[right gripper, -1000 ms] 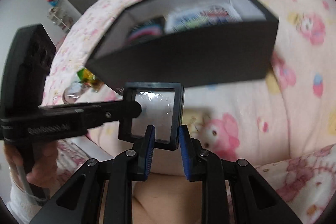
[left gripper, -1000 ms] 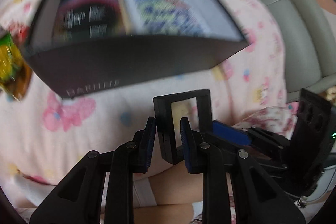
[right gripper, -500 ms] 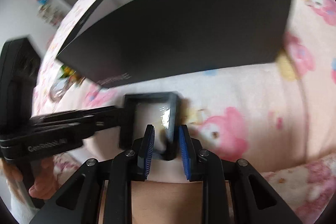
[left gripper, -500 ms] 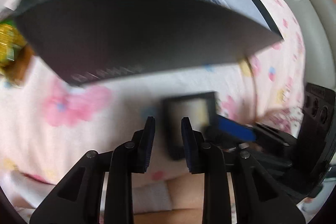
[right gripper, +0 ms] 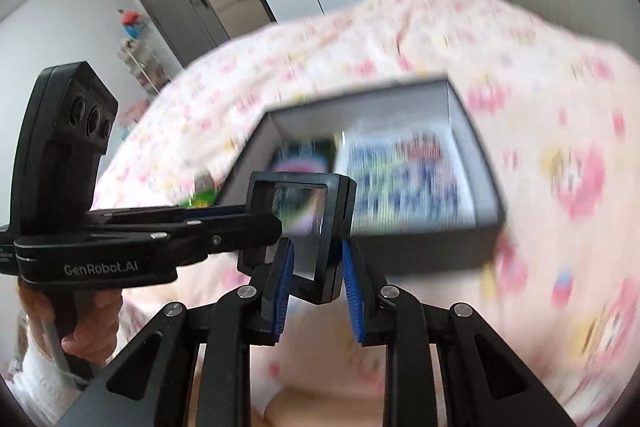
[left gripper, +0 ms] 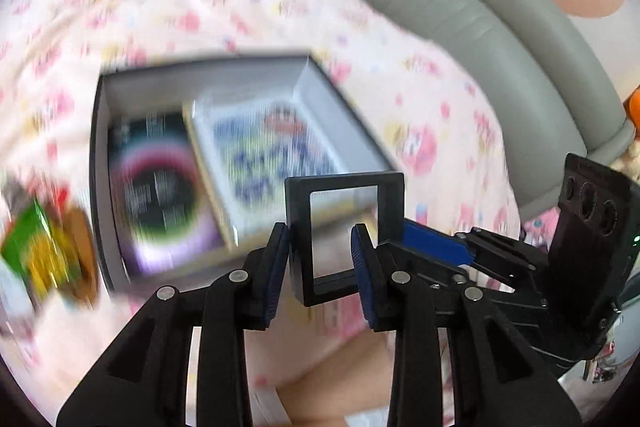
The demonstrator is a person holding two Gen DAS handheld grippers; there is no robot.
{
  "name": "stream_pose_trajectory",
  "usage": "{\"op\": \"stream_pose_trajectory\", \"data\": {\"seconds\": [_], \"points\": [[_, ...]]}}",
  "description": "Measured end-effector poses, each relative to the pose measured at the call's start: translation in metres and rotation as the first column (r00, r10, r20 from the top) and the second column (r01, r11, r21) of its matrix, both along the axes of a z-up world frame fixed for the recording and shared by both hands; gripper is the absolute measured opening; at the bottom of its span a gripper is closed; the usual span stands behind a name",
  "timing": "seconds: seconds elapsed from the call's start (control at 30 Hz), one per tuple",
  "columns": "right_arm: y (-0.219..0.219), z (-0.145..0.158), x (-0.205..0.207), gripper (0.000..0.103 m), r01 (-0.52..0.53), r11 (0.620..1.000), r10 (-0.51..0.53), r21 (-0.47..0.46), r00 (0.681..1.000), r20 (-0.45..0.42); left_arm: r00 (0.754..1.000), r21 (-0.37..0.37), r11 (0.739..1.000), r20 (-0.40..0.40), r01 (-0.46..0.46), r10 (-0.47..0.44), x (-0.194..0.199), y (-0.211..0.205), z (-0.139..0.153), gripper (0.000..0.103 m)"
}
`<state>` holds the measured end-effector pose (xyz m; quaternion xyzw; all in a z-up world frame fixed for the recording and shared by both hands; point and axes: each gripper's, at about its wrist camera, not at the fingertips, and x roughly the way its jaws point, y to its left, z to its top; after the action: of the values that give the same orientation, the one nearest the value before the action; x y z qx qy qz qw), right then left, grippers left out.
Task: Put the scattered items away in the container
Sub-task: 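Lower the black frame into the black box and open the right tool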
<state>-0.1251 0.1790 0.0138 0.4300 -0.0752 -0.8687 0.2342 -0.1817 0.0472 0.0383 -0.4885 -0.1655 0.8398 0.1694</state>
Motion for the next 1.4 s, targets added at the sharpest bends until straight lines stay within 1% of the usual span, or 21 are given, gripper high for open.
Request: {"op": "stream_pose_trajectory", "data": {"seconds": [0.07, 0.13, 0.2, 0.27, 0.33, 0.4, 0.43, 0.53, 0.6, 0.7, 0.73, 0.77, 0.9, 0.97, 1.03, 1.13, 1.23, 1.33, 1.4], "points": [[0.0, 0.003, -0.03, 0.021, -0.002, 1.0, 0.002, 0.021, 1.0, -0.008, 1.0, 0.007, 1.0, 0.009, -0.007, 0.007, -0.025, -0.01, 0.004, 0.031], [-0.004, -0.009, -0.063, 0.021, -0.024, 0.998, 0.023, 0.06, 0.999, 0.025, 0.998, -0.002, 1.0, 0.055, -0.011, 0.011, -0.055, -0.009, -0.004, 0.031], [-0.003, -0.029, -0.09, 0.021, -0.024, 0.996, 0.017, 0.081, 0.997, 0.08, 0.993, -0.004, 1.0, 0.118, 0.02, -0.02, -0.08, -0.008, -0.026, 0.031], [-0.002, -0.043, -0.102, 0.021, -0.018, 0.995, 0.006, 0.099, 0.994, 0.113, 0.982, -0.004, 1.0, 0.187, 0.03, -0.028, -0.095, -0.008, -0.051, 0.031], [0.005, -0.056, -0.106, 0.021, -0.022, 0.995, 0.008, 0.096, 0.989, 0.149, 0.971, -0.012, 1.0, 0.24, 0.027, -0.023, -0.1, -0.008, -0.073, 0.031], [0.005, -0.067, -0.107, 0.021, -0.026, 0.995, 0.011, 0.093, 0.986, 0.165, 0.962, -0.001, 1.0, 0.271, 0.027, -0.026, -0.099, -0.008, -0.091, 0.031], [0.006, -0.066, -0.109, 0.021, -0.027, 0.995, 0.011, 0.095, 0.986, 0.163, 0.962, 0.011, 1.0, 0.273, 0.025, -0.027, -0.098, -0.009, -0.095, 0.031], [0.007, -0.069, -0.105, 0.021, -0.023, 0.996, 0.009, 0.083, 0.986, 0.169, 0.963, 0.051, 0.999, 0.27, 0.006, -0.02, -0.098, -0.014, -0.099, 0.031], [0.009, -0.075, -0.107, 0.021, -0.014, 0.998, 0.001, 0.067, 0.98, 0.197, 0.962, 0.063, 0.998, 0.272, 0.004, -0.021, -0.098, -0.016, -0.101, 0.031], [0.008, -0.083, -0.112, 0.021, -0.004, 0.996, -0.015, 0.085, 0.975, 0.221, 0.958, 0.066, 0.998, 0.285, 0.015, -0.034, -0.097, -0.013, -0.104, 0.031], [0.007, -0.084, -0.114, 0.021, -0.002, 0.996, -0.018, 0.09, 0.975, 0.22, 0.957, 0.064, 0.998, 0.288, 0.018, -0.036, -0.097, -0.013, -0.105, 0.031], [0.007, -0.083, -0.113, 0.021, -0.001, 0.996, -0.019, 0.094, 0.977, 0.214, 0.954, 0.063, 0.996, 0.287, 0.067, -0.083, -0.097, -0.012, -0.107, 0.031], [0.007, -0.078, -0.109, 0.021, 0.009, 0.996, -0.026, 0.092, 0.983, 0.183, 0.957, 0.089, 0.996, 0.286, 0.032, -0.056, -0.098, -0.023, -0.113, 0.031], [0.01, -0.07, -0.106, 0.021, 0.046, 0.99, -0.063, 0.137, 0.991, 0.121, 0.958, 0.081, 0.997, 0.285, 0.008, -0.031, -0.096, -0.03, -0.113, 0.031], [0.016, -0.058, -0.102, 0.021, 0.103, 0.98, -0.11, 0.173, 0.993, 0.033, 0.96, 0.073, 0.997, 0.281, -0.018, -0.004, -0.094, -0.036, -0.113, 0.031], [0.033, -0.042, -0.099, 0.021, 0.188, 0.971, -0.183, 0.149, 0.982, -0.05, 0.96, 0.064, 0.998, 0.281, -0.03, 0.01, -0.095, -0.037, -0.113, 0.031], [0.052, -0.037, -0.103, 0.021, 0.258, 0.961, -0.253, 0.104, 0.966, -0.053, 0.954, 0.022, 1.0, 0.299, -0.022, 0.015, -0.102, -0.029, -0.114, 0.033], [0.066, -0.039, -0.108, 0.021, 0.3, 0.949, -0.298, 0.102, 0.954, -0.033, 0.944, -0.036, 0.999, 0.331, 0.003, 0.009, -0.107, -0.017, -0.119, 0.036], [0.071, -0.044, -0.111, 0.021, 0.316, 0.942, -0.317, 0.109, 0.948, -0.011, 0.932, -0.029, 0.999, 0.361, 0.013, -0.002, -0.111, -0.01, -0.124, 0.036]]}}
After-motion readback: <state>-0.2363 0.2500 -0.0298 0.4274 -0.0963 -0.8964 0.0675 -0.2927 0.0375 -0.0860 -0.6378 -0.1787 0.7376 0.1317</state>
